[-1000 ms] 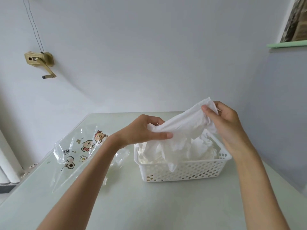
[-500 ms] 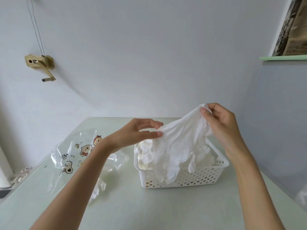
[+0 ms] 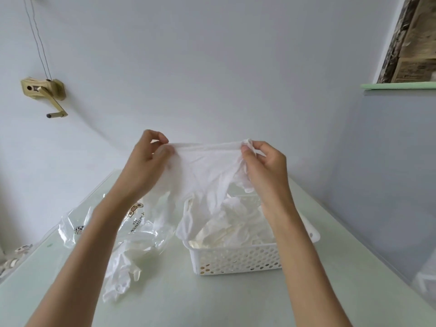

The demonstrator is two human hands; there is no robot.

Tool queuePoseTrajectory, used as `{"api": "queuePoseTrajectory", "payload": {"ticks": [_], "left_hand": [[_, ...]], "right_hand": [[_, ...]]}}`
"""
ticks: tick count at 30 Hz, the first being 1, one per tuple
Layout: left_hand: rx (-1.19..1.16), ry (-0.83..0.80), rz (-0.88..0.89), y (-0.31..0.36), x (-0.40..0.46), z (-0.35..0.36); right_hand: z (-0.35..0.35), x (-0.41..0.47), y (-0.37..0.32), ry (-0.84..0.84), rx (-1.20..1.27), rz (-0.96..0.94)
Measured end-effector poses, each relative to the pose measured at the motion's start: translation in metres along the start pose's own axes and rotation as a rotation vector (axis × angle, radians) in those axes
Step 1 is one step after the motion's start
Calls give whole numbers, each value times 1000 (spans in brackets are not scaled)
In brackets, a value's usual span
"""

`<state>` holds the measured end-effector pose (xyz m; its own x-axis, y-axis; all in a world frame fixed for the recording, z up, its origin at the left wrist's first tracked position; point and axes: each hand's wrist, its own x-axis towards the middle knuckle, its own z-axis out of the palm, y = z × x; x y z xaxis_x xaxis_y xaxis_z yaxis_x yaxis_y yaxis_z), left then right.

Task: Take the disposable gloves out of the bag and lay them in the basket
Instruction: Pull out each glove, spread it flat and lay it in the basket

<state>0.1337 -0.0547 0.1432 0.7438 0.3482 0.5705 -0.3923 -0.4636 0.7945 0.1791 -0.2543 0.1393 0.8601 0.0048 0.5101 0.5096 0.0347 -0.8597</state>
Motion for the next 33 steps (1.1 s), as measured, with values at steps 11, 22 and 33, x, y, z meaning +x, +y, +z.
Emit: {"api": "queuePoseTrajectory", "payload": {"ticks": [11,22,33], "left_hand": [[700,-446,27,-86,15,96],[798,-201,108,-84,22,84],[1119,-1094,-36,-79,-33,84]], "right_hand": [[-74,14,107,-50,-887,198],[-89,26,120,20,-1054,77],[-75,12,119,-1049,-1242,362]]}}
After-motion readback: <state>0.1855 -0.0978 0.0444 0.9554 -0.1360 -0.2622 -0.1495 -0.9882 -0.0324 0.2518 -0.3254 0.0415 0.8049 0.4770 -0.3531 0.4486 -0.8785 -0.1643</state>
